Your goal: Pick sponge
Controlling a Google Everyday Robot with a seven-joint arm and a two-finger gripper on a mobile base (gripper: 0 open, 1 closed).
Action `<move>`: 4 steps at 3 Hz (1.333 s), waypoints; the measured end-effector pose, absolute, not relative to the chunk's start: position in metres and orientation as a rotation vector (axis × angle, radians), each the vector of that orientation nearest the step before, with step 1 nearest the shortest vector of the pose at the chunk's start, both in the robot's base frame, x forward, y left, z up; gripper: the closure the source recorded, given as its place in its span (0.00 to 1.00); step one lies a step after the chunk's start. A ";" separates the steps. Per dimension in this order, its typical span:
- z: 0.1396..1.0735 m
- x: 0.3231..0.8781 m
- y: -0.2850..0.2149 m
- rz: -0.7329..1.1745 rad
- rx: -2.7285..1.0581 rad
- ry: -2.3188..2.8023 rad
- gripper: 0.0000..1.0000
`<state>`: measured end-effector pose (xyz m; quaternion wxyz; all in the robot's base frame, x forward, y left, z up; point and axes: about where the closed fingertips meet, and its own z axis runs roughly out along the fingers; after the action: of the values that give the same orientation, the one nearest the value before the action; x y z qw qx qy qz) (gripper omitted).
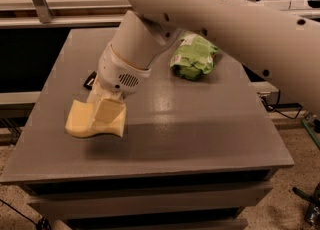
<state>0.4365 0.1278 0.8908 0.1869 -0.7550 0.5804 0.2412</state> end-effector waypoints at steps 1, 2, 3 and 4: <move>0.891 0.436 0.128 0.679 -2.126 1.634 1.00; 0.891 0.435 0.129 0.678 -2.129 1.631 0.82; 0.891 0.434 0.130 0.677 -2.133 1.628 0.58; 0.891 0.433 0.131 0.676 -2.136 1.625 0.36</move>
Offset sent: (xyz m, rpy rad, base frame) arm 0.0000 0.0000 0.0000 0.0000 0.0000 0.0000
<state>0.4329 0.1313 0.8913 0.1859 -0.7583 0.5769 0.2400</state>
